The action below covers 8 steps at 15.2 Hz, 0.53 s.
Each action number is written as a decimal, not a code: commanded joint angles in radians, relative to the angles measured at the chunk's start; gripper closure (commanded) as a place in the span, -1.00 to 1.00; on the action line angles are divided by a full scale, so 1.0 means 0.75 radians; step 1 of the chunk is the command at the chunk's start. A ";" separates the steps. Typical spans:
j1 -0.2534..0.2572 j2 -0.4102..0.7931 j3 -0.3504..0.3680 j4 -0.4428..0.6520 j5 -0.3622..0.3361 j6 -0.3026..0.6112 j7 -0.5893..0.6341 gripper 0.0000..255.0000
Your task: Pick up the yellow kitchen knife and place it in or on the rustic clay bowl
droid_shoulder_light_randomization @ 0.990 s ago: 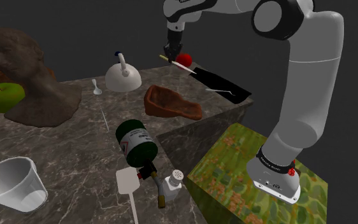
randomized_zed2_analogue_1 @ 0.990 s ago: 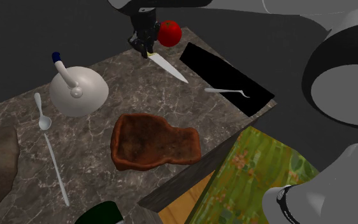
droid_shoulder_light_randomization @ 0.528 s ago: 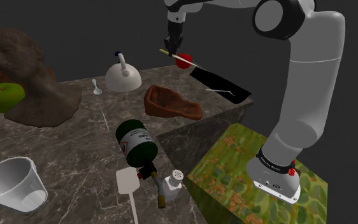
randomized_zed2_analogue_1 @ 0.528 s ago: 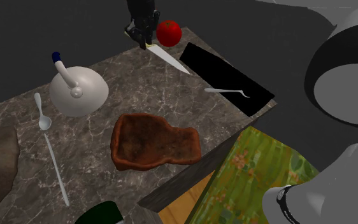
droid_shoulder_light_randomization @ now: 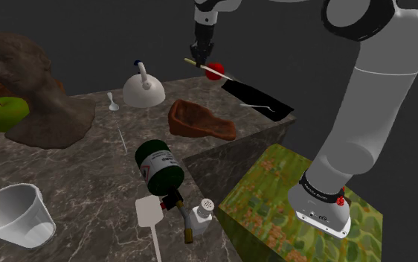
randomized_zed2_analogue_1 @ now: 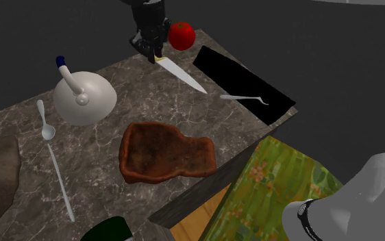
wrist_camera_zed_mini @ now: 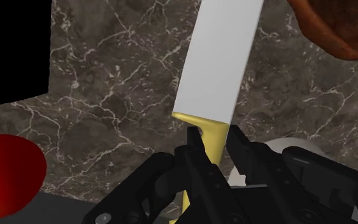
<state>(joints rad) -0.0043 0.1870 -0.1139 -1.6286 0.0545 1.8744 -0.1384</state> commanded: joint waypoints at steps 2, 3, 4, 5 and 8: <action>0.050 -0.115 0.029 -0.141 -0.022 0.029 0.082 1.00; 0.064 -0.151 0.040 -0.184 -0.028 0.037 0.108 1.00; 0.078 -0.186 0.052 -0.225 -0.033 0.045 0.135 1.00; 0.092 -0.219 0.064 -0.265 -0.037 0.051 0.161 1.00; 0.132 -0.314 0.103 -0.371 -0.047 0.065 0.243 1.00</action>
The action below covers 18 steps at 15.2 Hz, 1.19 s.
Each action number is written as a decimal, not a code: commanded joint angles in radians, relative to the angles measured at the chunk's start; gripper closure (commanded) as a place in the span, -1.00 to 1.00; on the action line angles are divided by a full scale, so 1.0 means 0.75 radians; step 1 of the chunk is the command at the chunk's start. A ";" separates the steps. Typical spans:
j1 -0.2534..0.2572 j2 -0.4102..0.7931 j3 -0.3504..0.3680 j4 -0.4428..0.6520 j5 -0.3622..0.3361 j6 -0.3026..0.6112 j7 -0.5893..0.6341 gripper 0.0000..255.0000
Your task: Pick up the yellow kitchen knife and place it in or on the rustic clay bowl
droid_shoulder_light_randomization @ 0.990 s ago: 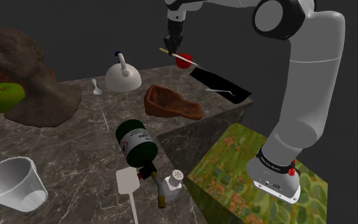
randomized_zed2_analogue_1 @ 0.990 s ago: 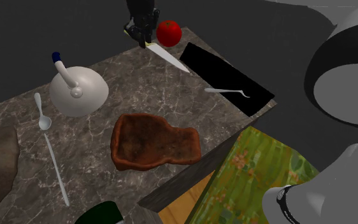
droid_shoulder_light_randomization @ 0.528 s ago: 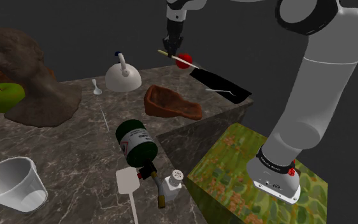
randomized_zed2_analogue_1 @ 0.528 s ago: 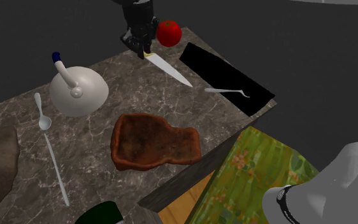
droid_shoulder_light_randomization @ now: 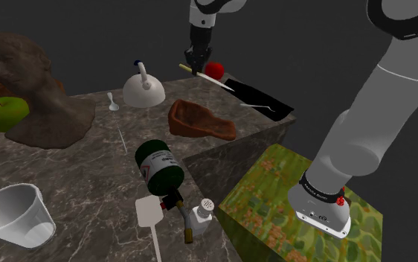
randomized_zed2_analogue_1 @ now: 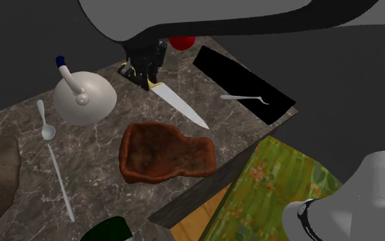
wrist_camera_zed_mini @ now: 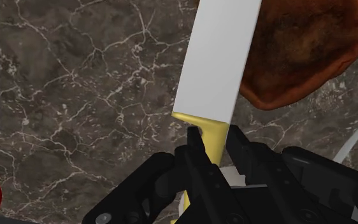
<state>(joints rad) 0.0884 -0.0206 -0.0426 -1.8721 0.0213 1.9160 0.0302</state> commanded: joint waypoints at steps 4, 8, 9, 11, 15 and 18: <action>0.059 -0.149 0.068 -0.164 -0.007 0.017 0.131 1.00; 0.108 -0.242 0.134 -0.254 0.000 0.016 0.242 1.00; 0.108 -0.240 0.134 -0.270 0.000 0.034 0.242 1.00; 0.108 -0.235 0.135 -0.302 0.000 0.070 0.242 1.00; 0.108 -0.223 0.136 -0.361 0.000 0.142 0.242 1.00; 0.108 -0.210 0.136 -0.402 0.000 0.196 0.241 1.00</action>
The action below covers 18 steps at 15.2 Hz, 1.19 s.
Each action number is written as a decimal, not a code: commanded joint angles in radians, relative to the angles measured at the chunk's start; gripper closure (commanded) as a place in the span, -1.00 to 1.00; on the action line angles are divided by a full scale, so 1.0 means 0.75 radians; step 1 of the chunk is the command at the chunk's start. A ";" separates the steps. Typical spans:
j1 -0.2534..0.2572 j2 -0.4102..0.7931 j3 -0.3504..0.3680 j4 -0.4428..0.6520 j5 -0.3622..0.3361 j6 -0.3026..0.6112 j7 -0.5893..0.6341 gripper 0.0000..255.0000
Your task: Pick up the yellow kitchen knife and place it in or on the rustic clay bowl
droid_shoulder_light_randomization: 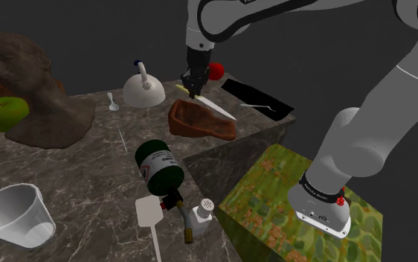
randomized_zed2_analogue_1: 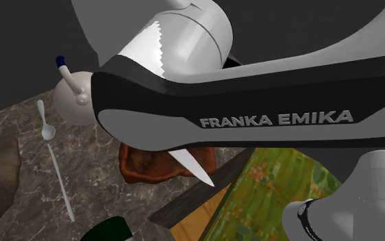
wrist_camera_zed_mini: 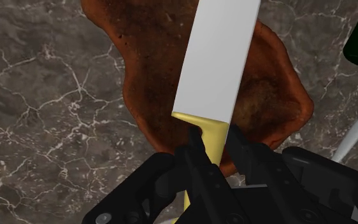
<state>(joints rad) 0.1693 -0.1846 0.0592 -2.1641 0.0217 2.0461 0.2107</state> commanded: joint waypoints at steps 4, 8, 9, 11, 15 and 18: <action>0.000 0.030 0.001 -0.064 -0.001 0.095 0.001 1.00; 0.001 0.043 0.002 -0.091 -0.001 0.135 0.001 1.00; 0.001 0.043 0.002 -0.091 -0.001 0.135 0.001 1.00; 0.001 0.043 0.002 -0.091 -0.001 0.135 0.001 1.00; 0.001 0.043 0.002 -0.091 -0.001 0.134 0.001 -1.00; 0.001 0.043 0.002 -0.091 -0.001 0.134 0.001 -1.00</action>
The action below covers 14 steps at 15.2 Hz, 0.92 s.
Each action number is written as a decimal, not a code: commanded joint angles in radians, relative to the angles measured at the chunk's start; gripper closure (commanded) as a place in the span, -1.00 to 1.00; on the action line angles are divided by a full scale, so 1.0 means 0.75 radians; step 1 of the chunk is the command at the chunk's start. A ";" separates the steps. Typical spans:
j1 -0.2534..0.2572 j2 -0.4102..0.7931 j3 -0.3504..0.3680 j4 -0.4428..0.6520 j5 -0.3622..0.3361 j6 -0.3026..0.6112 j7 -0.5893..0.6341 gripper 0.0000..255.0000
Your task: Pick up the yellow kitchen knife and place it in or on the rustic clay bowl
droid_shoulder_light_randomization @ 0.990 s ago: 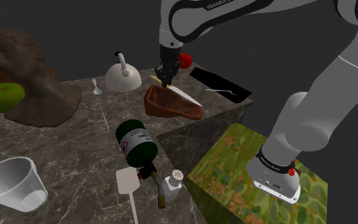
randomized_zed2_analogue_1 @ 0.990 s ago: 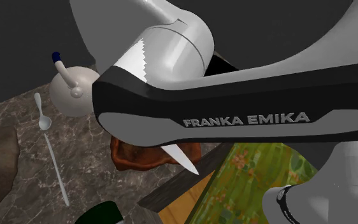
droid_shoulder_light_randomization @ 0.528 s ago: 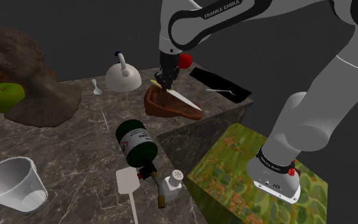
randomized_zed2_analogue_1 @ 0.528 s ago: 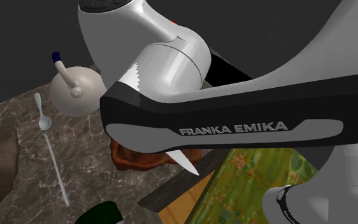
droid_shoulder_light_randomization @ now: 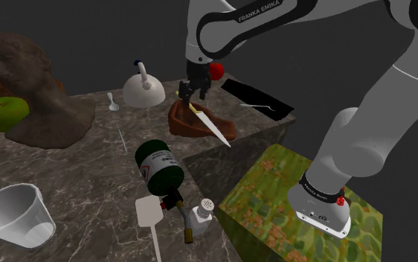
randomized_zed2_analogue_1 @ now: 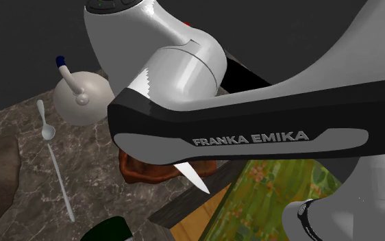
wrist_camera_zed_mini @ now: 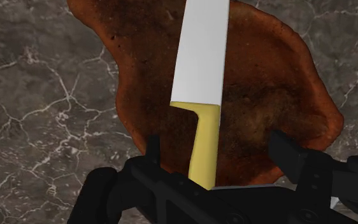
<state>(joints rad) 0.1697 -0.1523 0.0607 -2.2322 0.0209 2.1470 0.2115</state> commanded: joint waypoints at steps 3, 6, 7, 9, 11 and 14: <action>0.000 -0.019 -0.001 0.026 0.001 -0.045 -0.001 -1.00; -0.001 -0.061 -0.003 0.109 0.002 -0.170 -0.002 -1.00; -0.001 -0.061 -0.003 0.109 0.002 -0.170 -0.002 -1.00; -0.001 -0.061 -0.003 0.109 0.002 -0.170 -0.002 -1.00; -0.001 -0.061 -0.003 0.109 0.002 -0.170 -0.002 -1.00; -0.001 -0.061 -0.003 0.109 0.002 -0.170 -0.002 -1.00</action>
